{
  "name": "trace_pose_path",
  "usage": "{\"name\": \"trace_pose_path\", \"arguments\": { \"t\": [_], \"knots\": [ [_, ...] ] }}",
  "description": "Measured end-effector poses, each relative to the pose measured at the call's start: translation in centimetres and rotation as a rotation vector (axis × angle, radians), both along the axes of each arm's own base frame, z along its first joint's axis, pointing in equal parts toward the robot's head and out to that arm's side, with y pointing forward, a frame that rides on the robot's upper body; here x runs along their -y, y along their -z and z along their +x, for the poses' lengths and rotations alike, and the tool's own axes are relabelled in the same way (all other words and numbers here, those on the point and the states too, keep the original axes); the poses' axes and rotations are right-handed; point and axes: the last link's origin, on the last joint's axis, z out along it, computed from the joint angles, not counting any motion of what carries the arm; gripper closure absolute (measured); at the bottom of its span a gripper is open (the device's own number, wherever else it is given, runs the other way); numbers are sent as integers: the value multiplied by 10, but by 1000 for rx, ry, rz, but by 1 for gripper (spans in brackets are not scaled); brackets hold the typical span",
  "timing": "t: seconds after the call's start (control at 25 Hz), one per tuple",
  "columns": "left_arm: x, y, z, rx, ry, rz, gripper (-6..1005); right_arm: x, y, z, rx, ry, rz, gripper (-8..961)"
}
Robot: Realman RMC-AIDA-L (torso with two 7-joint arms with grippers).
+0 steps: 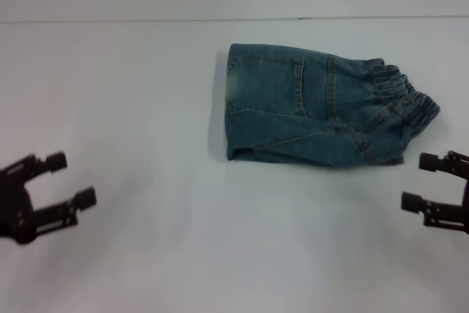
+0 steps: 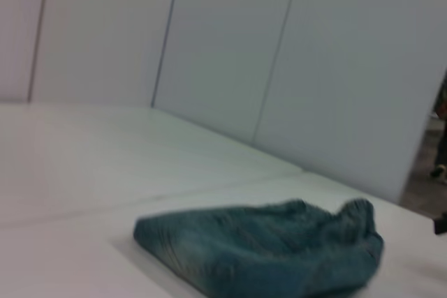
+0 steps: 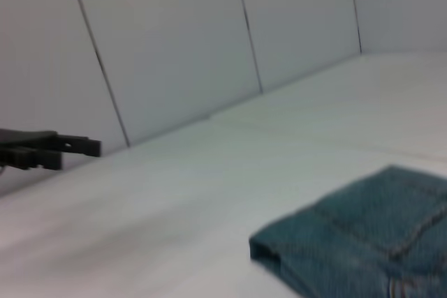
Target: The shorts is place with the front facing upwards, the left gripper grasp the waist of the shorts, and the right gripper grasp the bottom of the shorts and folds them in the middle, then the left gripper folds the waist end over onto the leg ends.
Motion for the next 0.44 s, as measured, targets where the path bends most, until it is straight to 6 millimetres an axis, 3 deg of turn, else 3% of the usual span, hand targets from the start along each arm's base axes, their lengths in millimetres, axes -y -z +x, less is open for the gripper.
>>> {"name": "trace_pose_path", "arguments": {
  "t": [0.16, 0.44],
  "knots": [
    [15, -2, -6, -19, -2, -72, 114, 7, -7, 5, 40, 9, -19, 24],
    [22, 3, -12, -33, -37, -120, 114, 13, -12, 9, 48, 9, -1, 24]
  ]
}}
